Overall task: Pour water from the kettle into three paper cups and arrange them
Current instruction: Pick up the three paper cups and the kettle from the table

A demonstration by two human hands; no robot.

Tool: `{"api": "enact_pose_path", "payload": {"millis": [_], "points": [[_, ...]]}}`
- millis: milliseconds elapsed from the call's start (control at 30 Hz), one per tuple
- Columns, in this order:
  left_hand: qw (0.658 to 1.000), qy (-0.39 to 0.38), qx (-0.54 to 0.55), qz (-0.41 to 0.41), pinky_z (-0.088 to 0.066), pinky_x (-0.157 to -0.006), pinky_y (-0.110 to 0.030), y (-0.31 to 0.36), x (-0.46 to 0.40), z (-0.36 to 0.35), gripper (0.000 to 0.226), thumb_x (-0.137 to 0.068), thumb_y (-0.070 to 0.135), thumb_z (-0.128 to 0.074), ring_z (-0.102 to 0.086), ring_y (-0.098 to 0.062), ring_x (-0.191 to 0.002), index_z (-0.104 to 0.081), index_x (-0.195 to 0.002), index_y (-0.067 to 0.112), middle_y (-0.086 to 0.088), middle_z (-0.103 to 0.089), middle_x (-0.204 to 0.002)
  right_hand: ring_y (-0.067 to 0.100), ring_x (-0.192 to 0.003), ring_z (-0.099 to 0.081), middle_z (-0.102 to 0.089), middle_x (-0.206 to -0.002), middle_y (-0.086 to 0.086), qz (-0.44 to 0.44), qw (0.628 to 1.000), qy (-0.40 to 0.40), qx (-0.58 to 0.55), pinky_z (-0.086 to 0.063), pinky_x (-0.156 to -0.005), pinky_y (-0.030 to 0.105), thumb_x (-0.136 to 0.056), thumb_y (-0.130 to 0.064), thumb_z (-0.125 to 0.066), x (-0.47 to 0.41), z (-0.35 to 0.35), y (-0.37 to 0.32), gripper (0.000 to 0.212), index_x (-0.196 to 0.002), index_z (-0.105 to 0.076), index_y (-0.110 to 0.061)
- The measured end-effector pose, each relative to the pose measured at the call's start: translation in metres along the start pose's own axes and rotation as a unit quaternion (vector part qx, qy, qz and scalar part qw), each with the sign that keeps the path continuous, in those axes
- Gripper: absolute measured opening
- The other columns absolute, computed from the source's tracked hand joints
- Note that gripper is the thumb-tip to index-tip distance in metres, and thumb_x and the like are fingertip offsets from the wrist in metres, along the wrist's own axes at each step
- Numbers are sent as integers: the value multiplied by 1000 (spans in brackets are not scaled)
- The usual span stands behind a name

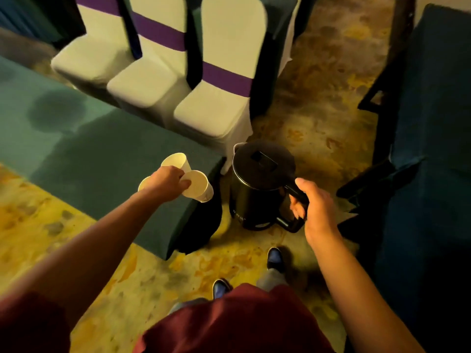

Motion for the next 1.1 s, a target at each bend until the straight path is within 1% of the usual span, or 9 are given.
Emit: {"api": "enact_pose_path", "payload": {"millis": [67,200,300,567,633,700,867,1000,1100], "points": [[1000,17,2,23,-44,-69,-32,-32,5,5,28,-93,33,-59,-59,-24,-78,-70,-108,12,-6,-65,-91,12,-34,-37,-49,-42,-4,-12,1000,-21,12,-30,-43,29,-71,-48,-70,1,-30,8,36,-47,-61,-21],[997,25,33,60,-45,-66,-30,-92,5,9,27,-92,33,-59,-61,-22,-75,-71,-105,12,-3,-65,-88,11,-37,-41,-52,-45,-3,-36,997,-63,36,-34,-43,26,-71,-49,-72,-7,-86,22,35,-50,-63,-21],[995,34,44,83,-43,-62,-28,-125,-1,14,25,-92,33,-59,-59,-16,-66,-71,-102,14,-1,-64,-85,9,-39,-42,-54,-50,-3,-38,993,-104,47,-36,-44,23,-74,-49,-71,-18,-124,28,35,-53,-63,-21],[992,26,11,121,-43,-57,-26,-190,-29,42,27,-90,36,-57,-59,-15,-65,-72,-97,15,-2,-65,-81,8,-39,-42,-52,-49,-5,-64,985,-151,51,-37,-42,20,-72,-50,-72,-60,-214,42,37,-52,-60,-21],[992,13,2,123,-46,-60,-28,-202,-39,47,28,-90,38,-55,-61,-18,-69,-72,-97,16,-3,-66,-83,8,-39,-42,-51,-46,-6,-66,983,-158,63,-37,-42,20,-73,-51,-71,-67,-230,46,39,-52,-60,-20],[992,-2,-8,122,-51,-64,-31,-211,-49,50,27,-89,39,-55,-63,-22,-73,-71,-96,18,-3,-66,-84,8,-39,-43,-52,-48,-6,-70,984,-150,63,-37,-43,20,-74,-52,-71,-72,-241,51,39,-52,-60,-21],[996,-34,-51,72,-51,-61,-31,-221,-79,60,17,-85,36,-52,-63,-23,-70,-62,-79,24,-3,-63,-78,7,-39,-44,-54,-48,-7,-79,991,-94,59,-38,-44,21,-72,-54,-71,-69,-263,71,38,-51,-64,-22],[994,-61,-85,6,-56,-65,-35,-228,-98,62,22,-88,31,-51,-64,-25,-72,-67,-87,17,-7,-65,-82,9,-38,-45,-54,-44,-6,-61,995,-38,76,-38,-43,22,-73,-52,-70,-59,-280,81,39,-50,-65,-22],[992,-70,-101,-38,-48,-58,-31,-233,-103,63,26,-89,32,-51,-62,-24,-70,-68,-92,12,-7,-63,-81,12,-38,-45,-52,-43,-4,-47,997,29,60,-39,-44,23,-76,-52,-68,-40,-286,95,41,-51,-65,-21]]}}
Point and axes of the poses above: each hand's wrist, its own x-axis away from the middle knuckle, its own z-axis out of the back of the hand, y = z × x, the point moved 8 cm from there along -x, towards the middle knuckle
